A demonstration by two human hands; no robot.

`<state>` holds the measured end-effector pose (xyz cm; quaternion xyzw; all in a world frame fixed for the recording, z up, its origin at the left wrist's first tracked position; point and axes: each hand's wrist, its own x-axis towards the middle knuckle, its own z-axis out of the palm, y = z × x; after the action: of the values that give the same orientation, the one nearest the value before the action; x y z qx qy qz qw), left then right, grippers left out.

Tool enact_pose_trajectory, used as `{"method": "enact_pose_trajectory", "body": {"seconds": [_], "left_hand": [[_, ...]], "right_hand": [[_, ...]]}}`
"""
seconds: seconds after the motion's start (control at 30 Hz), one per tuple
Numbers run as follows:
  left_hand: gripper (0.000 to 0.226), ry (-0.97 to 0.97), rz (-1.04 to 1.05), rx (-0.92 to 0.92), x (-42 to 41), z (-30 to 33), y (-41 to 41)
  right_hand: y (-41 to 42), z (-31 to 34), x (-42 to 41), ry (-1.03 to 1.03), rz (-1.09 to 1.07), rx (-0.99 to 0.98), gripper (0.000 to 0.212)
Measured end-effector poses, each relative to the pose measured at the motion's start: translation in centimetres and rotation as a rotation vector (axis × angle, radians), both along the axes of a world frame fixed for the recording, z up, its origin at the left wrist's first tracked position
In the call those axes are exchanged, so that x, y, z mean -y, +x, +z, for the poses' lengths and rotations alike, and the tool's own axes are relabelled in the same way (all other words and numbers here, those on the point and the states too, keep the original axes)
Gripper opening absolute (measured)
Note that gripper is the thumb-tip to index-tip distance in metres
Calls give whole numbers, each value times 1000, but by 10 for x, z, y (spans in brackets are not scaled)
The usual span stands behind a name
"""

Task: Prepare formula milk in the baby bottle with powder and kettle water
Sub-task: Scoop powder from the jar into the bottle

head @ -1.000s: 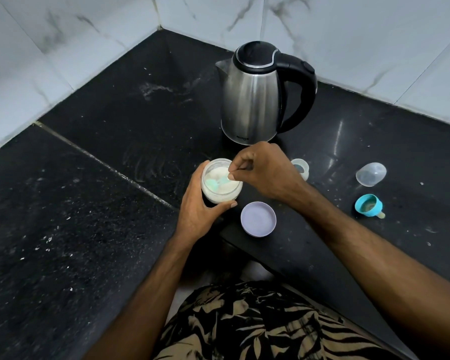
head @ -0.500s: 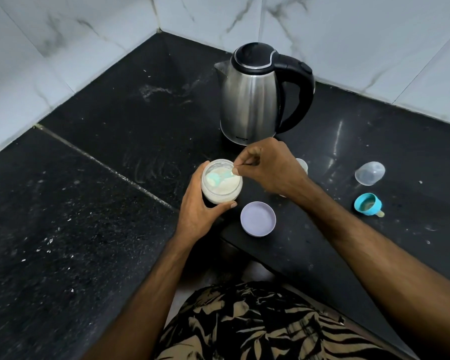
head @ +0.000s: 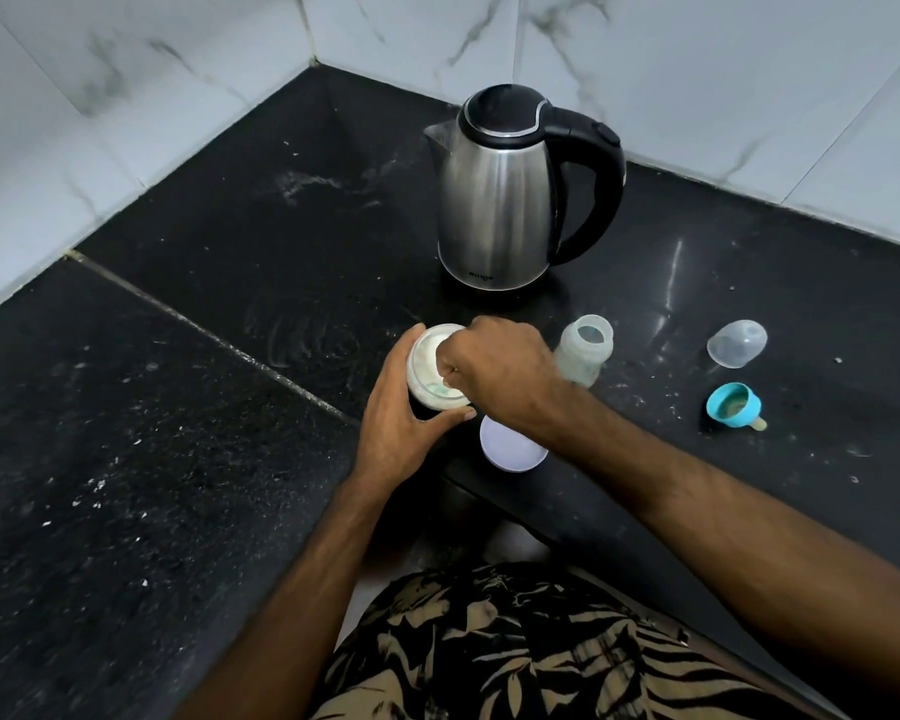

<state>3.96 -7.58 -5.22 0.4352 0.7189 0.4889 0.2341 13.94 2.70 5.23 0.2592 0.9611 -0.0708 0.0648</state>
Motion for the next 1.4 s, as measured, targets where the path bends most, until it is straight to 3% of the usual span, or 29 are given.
{"method": "enact_pose_trajectory", "body": {"seconds": [0.17,0.43,1.4], "left_hand": [[100,-2,-2,10,0,-1,-1],[102,0,7,-17,-1,-1,-6],[103,4,9,-14,-5,-1,-9]], "right_hand": [[1,-4,0,-92,-22,-54,15],[17,-6,-28,-463,-244,-433,5],[22,-6,-44,-531,-277,-545,6]]}}
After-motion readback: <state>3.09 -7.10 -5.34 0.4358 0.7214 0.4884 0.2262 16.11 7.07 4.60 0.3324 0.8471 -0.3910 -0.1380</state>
